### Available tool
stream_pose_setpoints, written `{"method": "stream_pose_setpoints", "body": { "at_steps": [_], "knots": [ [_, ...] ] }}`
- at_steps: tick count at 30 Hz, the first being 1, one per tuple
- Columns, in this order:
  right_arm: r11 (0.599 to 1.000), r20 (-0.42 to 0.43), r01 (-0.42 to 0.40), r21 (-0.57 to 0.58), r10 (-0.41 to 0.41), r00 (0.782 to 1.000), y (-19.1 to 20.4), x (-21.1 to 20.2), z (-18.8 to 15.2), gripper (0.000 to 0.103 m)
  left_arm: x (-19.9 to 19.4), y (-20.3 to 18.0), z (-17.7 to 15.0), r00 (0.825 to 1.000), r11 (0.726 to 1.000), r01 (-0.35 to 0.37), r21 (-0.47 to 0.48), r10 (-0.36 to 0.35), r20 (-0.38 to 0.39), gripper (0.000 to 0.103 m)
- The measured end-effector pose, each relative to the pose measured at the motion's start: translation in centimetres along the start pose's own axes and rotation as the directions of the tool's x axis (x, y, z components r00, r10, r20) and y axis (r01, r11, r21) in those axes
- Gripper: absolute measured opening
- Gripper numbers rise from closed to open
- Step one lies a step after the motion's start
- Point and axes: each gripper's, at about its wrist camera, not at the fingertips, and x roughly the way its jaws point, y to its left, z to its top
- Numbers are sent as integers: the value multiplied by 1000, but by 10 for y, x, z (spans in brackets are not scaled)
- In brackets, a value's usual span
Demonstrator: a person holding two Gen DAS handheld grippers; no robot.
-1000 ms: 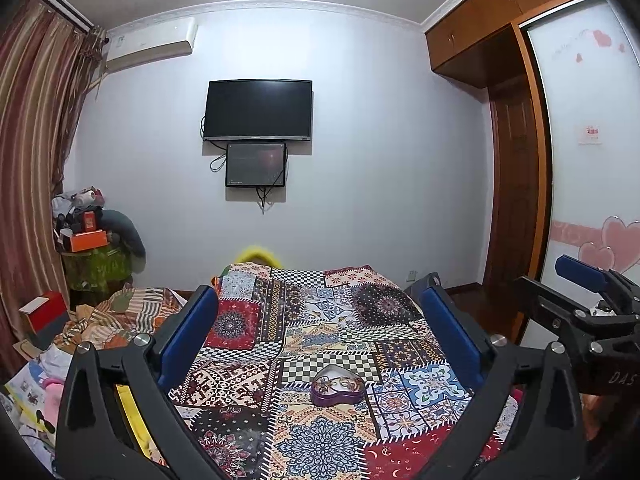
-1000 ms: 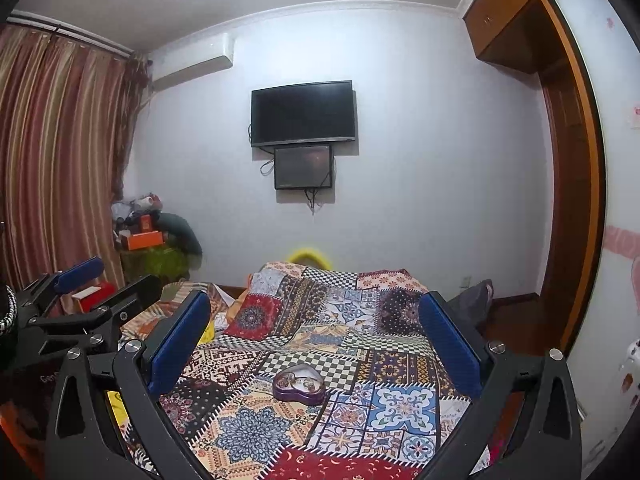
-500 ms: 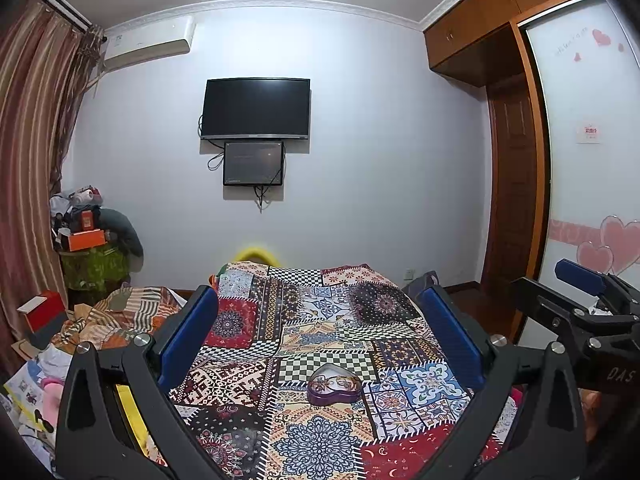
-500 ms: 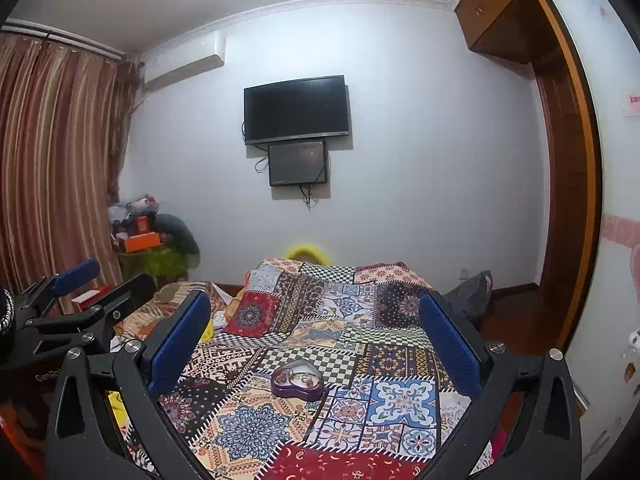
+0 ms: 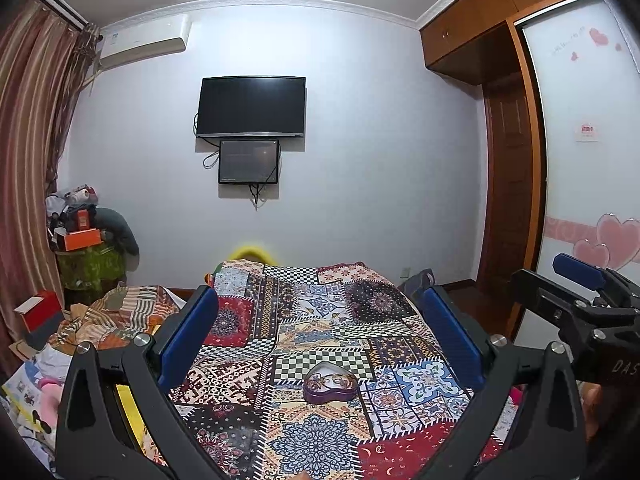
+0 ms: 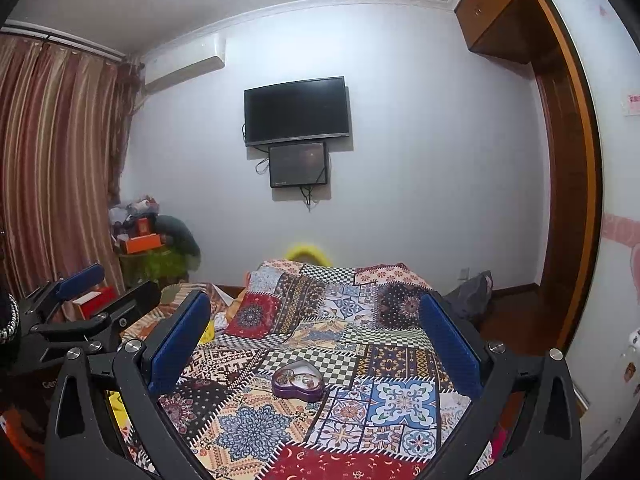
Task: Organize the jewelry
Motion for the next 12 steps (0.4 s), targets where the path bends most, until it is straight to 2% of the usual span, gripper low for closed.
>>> {"method": "stream_pose_setpoints", "body": {
  "at_steps": [12],
  "knots": [
    [1000, -11, -3, 3, 3, 1000, 0, 5, -3, 103, 8, -2, -4, 1000, 1000, 11, 6, -11, -19, 103]
  ]
}}
